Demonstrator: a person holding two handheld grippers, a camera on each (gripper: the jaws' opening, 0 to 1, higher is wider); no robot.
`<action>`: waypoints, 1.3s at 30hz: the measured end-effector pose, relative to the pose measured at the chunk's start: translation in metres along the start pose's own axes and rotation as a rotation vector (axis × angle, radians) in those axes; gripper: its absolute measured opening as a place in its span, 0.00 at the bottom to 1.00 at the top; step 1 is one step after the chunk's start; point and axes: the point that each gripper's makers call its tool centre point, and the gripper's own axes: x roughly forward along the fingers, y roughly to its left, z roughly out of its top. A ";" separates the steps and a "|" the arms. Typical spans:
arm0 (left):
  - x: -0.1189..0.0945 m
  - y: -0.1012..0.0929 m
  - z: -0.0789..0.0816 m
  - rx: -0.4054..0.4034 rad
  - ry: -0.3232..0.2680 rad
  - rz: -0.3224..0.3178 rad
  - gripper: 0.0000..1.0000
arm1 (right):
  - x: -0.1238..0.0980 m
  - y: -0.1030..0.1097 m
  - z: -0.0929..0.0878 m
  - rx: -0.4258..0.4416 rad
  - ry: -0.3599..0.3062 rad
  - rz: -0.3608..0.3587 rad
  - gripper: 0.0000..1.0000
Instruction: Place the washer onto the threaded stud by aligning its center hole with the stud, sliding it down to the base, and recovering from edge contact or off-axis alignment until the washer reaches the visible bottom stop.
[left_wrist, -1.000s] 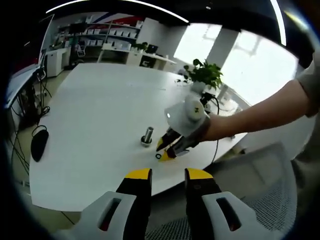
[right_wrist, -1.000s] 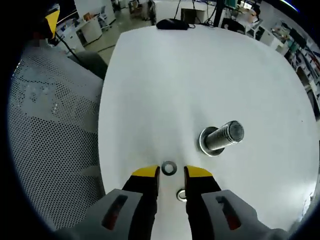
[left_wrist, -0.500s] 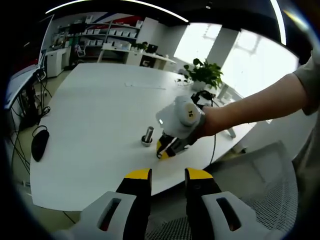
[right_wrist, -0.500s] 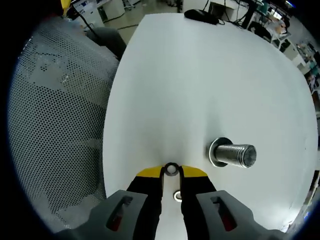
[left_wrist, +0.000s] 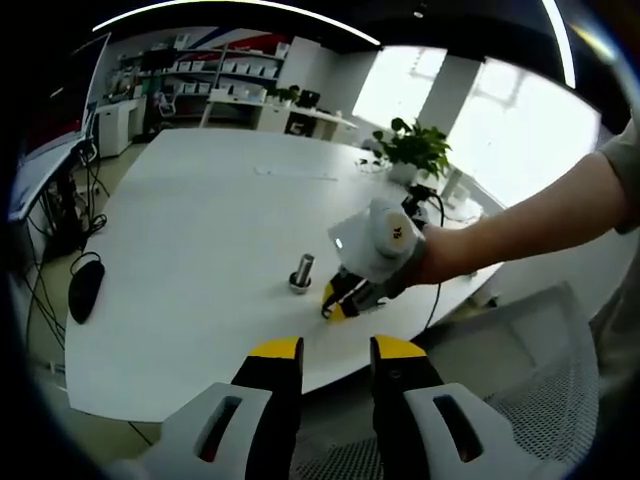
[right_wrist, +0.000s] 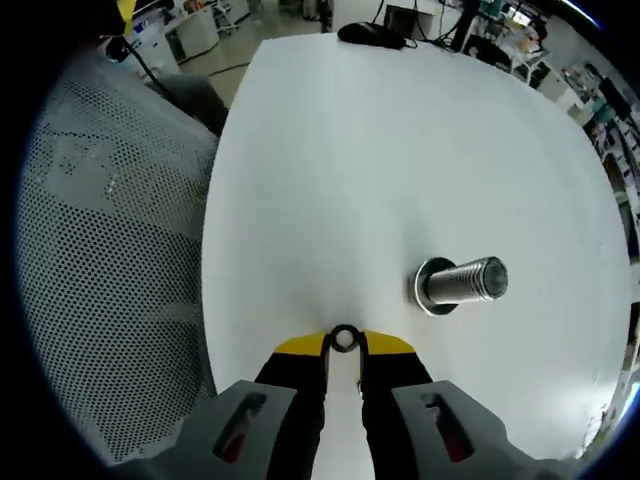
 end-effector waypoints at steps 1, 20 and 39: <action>0.000 -0.001 0.000 0.001 0.001 -0.003 0.25 | 0.000 0.000 0.000 0.004 -0.002 -0.002 0.14; 0.000 -0.004 0.005 0.005 -0.031 -0.029 0.25 | -0.023 0.003 -0.008 0.150 -0.080 -0.024 0.13; -0.004 0.002 0.011 -0.025 -0.070 0.000 0.25 | -0.090 -0.042 -0.054 0.308 -0.191 -0.125 0.13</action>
